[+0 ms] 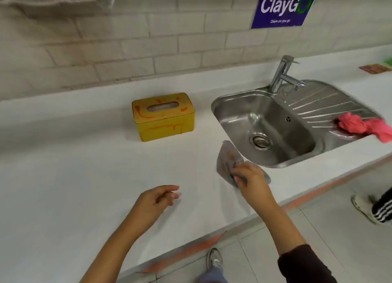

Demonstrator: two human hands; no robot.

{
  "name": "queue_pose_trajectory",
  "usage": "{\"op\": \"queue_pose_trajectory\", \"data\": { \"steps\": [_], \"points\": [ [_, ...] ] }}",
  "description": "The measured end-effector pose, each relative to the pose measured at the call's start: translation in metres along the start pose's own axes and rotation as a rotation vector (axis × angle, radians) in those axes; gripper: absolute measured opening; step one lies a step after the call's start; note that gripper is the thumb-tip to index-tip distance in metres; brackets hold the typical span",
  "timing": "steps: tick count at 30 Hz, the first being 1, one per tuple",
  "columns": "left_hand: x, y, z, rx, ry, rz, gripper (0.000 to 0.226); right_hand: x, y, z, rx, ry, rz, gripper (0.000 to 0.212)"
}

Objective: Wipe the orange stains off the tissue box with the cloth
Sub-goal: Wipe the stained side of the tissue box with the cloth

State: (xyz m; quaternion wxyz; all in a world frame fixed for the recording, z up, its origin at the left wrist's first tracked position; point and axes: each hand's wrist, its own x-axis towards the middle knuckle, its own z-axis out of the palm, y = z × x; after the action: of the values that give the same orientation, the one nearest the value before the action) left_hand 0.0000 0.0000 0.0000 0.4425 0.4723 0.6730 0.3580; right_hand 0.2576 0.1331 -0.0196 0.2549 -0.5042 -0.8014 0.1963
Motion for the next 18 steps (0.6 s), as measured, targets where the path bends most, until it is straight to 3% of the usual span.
{"op": "queue_pose_trajectory", "data": {
  "steps": [3, 6, 10, 15, 18],
  "points": [
    [0.024, 0.009, 0.026, 0.009, 0.007, -0.024, 0.023, 0.012, 0.029, -0.009, -0.004, -0.042, 0.095, 0.028],
    [0.039, 0.019, 0.047, -0.023, 0.058, -0.049, 0.024, 0.019, 0.05, -0.009, -0.028, -0.149, 0.13, 0.01],
    [0.048, 0.024, 0.061, -0.041, 0.131, -0.084, 0.026, 0.033, 0.066, -0.012, 0.036, -0.191, 0.164, 0.009],
    [0.047, 0.028, 0.056, -0.038, 0.235, -0.126, 0.027, 0.062, 0.054, -0.028, 0.375, -0.213, -0.023, 0.015],
    [0.05, 0.034, 0.043, -0.032, 0.27, -0.131, 0.029, 0.078, 0.037, -0.033, 0.871, -0.406, 0.119, 0.012]
  ]
}}
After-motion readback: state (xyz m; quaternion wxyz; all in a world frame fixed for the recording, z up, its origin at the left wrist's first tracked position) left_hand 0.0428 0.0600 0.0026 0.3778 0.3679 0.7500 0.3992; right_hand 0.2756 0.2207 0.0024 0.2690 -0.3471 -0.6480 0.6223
